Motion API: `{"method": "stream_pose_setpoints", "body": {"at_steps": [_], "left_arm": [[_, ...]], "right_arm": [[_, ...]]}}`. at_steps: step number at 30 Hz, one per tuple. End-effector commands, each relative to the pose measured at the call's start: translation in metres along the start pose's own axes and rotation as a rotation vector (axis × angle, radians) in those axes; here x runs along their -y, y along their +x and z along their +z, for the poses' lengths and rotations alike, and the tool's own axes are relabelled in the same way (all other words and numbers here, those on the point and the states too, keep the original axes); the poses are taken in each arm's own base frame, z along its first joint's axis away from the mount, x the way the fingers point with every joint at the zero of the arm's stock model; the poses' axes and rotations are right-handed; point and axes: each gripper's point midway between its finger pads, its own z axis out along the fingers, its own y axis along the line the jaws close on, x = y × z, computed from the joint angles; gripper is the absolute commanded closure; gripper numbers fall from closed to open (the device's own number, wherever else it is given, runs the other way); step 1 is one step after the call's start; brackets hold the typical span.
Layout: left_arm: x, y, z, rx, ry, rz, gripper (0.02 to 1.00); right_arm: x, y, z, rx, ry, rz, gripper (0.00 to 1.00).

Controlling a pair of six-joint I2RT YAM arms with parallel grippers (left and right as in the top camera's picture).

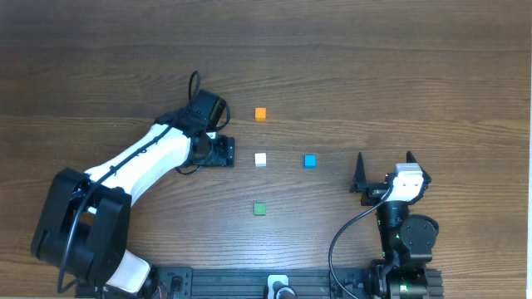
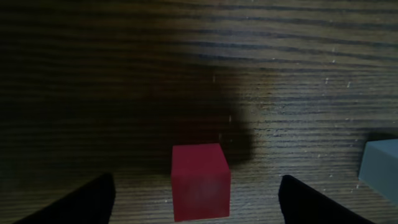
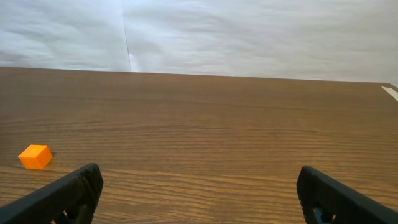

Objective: Stack Cubes

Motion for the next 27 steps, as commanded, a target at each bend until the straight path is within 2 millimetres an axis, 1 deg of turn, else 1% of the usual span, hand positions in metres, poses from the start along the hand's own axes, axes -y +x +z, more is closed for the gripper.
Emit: {"method": "stream_pose_setpoints", "body": {"at_steps": [1,4,7,8,13,20,24,27], "left_arm": [[-0.0012,-0.0049,0.0035,0.002,-0.021,-0.014,0.215],[-0.002,-0.0034,0.0071,-0.009,-0.026,-0.018,0.299],[-0.0026,-0.004,0.0089,-0.008,-0.03,-0.026,0.358],[-0.0031,-0.0042,0.0091,-0.007,-0.033,-0.03,0.395],[-0.0036,-0.0047,0.009,-0.004,-0.036,-0.032,0.496],[-0.0025,-0.0052,0.0091,-0.001,-0.034,-0.031,0.586],[0.003,-0.0068,0.0092,0.012,-0.026,-0.017,0.621],[0.006,-0.0063,0.0092,0.014,-0.023,-0.009,0.665]], "right_arm": [[0.0011,0.0018,0.0001,0.003,0.004,-0.001,0.009],[0.0011,0.0018,0.0001,0.003,0.004,-0.001,0.007],[0.0011,0.0018,0.0001,0.003,0.004,-0.001,0.007],[0.0011,0.0018,0.0001,0.003,0.004,-0.001,0.007],[0.0011,0.0018,0.0001,0.003,0.004,-0.001,0.009],[0.0011,0.0018,0.0001,0.003,0.004,-0.001,0.007],[0.0011,0.0018,0.0001,0.003,0.004,-0.001,0.009],[0.0011,0.0018,0.0001,0.003,0.004,-0.001,0.007]]}}
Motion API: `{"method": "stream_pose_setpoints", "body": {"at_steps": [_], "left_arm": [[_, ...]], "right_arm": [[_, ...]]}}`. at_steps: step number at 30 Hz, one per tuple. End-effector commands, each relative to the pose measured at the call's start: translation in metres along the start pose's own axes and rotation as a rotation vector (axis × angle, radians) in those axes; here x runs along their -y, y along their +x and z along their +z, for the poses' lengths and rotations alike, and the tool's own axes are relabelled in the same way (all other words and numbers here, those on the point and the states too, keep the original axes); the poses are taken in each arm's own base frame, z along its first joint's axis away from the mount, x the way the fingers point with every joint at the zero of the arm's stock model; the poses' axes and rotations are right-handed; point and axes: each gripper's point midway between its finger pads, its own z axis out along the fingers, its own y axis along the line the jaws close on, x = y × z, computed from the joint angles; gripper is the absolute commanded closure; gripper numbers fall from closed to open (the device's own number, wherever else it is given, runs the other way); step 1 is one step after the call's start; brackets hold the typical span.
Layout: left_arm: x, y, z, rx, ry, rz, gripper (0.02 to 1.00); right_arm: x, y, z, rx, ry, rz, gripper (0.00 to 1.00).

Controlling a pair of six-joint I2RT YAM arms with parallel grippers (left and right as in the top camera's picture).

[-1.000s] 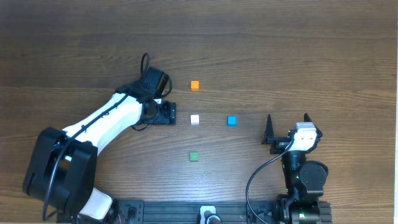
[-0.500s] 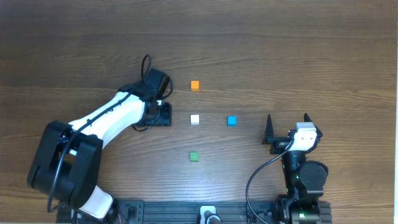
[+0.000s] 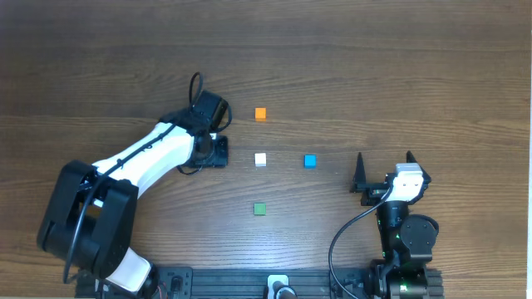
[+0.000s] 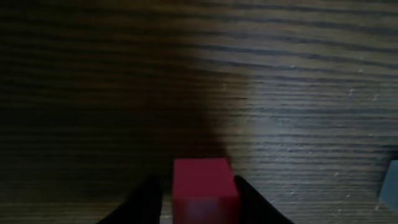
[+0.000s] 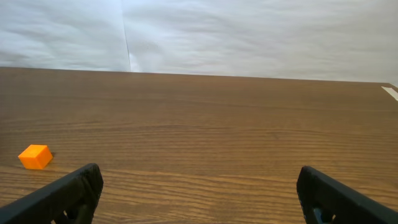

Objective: Stack Cubes

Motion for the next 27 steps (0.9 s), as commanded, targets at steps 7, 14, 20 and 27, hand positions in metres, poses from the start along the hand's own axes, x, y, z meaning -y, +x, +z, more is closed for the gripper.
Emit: {"method": "stream_pose_setpoints", "body": {"at_steps": [7,14,20,27], "left_arm": [[0.007,-0.006,-0.002,0.02,0.0,0.001,0.759],[0.007,-0.006,-0.002,0.02,0.0,0.001,0.814],[0.014,-0.013,-0.011,0.031,0.009,-0.045,0.844],[0.055,-0.027,-0.049,0.066,0.031,-0.07,0.844]], "right_arm": [[0.001,0.002,0.0,0.003,0.004,-0.001,0.009],[0.001,0.002,0.0,0.003,0.004,-0.001,0.009],[0.001,0.002,0.0,0.002,0.004,-0.001,0.007],[0.001,0.002,0.0,0.003,0.004,-0.001,0.007]]}}
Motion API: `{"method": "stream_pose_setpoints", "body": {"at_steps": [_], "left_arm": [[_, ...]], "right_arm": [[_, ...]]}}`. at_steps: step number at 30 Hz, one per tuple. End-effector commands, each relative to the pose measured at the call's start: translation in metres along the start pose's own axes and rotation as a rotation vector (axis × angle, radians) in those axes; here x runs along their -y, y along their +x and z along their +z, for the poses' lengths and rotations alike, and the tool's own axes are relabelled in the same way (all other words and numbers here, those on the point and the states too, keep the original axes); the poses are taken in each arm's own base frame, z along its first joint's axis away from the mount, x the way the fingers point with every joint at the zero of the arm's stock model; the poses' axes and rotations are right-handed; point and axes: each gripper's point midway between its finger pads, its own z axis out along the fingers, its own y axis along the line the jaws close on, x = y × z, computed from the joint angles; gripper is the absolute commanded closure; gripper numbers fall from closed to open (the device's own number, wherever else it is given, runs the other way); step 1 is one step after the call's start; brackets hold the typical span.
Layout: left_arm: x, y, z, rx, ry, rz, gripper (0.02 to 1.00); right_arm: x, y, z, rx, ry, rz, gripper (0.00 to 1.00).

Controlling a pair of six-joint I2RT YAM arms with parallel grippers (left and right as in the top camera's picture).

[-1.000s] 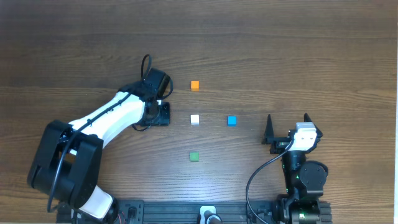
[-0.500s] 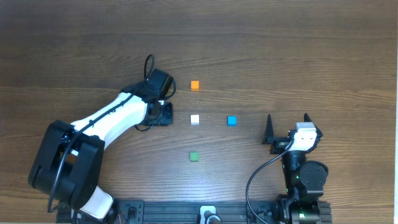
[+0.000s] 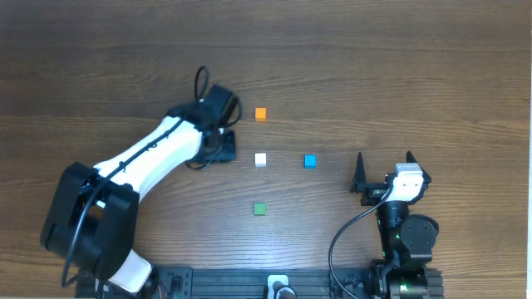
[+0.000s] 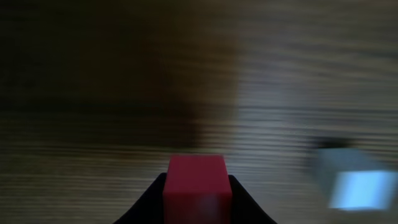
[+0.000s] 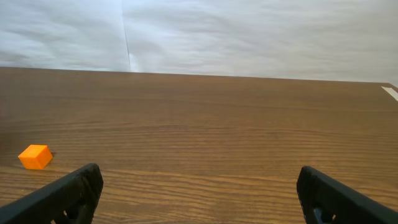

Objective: Stack Cubes

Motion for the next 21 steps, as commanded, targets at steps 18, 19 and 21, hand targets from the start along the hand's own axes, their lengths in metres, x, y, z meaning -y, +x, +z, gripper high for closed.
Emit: {"method": "stream_pose_setpoints", "body": {"at_steps": [18,19,21], "left_arm": [[0.092,0.004,-0.012,-0.009,0.07,-0.027,0.849],[0.092,0.005,-0.011,-0.015,0.067,-0.027,0.853],[0.091,0.008,-0.011,-0.023,0.062,-0.024,0.851]], "right_arm": [[0.001,0.002,0.0,0.003,0.004,0.0,0.012],[0.001,0.002,0.0,0.002,0.004,0.0,0.007],[0.001,0.002,0.0,0.003,0.004,0.0,0.009]]}}
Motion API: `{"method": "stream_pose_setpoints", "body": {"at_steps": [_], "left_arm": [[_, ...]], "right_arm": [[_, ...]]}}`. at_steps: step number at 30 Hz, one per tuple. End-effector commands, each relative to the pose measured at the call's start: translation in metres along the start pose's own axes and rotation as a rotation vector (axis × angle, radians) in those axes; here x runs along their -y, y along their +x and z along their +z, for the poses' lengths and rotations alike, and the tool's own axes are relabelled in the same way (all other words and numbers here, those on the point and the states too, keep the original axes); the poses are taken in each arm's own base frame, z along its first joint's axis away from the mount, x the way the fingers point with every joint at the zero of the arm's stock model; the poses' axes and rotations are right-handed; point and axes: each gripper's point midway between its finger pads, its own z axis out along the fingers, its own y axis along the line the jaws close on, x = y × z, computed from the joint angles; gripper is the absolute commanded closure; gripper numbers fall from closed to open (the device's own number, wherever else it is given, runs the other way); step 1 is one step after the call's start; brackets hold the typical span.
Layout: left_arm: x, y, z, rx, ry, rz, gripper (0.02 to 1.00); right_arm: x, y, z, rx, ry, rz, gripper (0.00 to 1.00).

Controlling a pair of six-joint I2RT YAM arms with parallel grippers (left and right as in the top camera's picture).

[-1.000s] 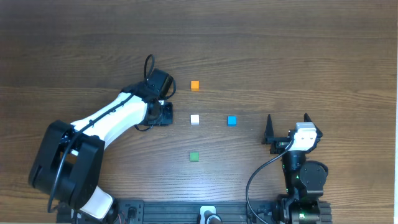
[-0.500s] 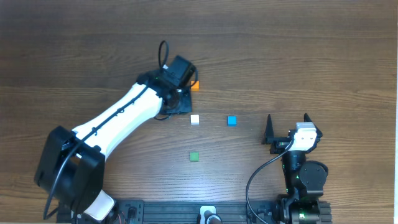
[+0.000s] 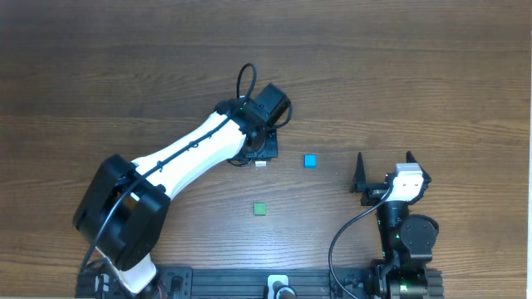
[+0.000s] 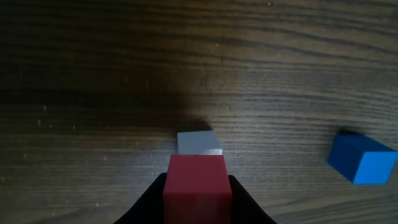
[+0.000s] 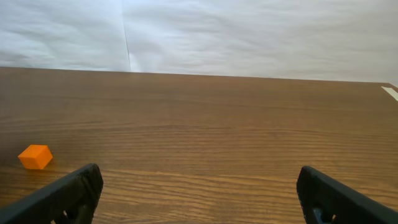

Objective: Stack Cubes

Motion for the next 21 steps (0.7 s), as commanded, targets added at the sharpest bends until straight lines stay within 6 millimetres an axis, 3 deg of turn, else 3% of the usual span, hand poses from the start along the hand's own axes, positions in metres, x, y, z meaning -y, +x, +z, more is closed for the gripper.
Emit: {"method": "stream_pose_setpoints", "body": {"at_steps": [1,21], "left_arm": [[0.005,-0.0002,-0.001,-0.013,0.007,-0.021,0.853],[0.0074,0.0071,0.0066,-0.045,0.004,-0.038,0.855]], "right_arm": [[0.0011,0.0018,0.0001,0.003,0.004,-0.001,0.007],[0.0011,0.0018,0.0001,0.003,0.004,-0.001,0.007]]}}
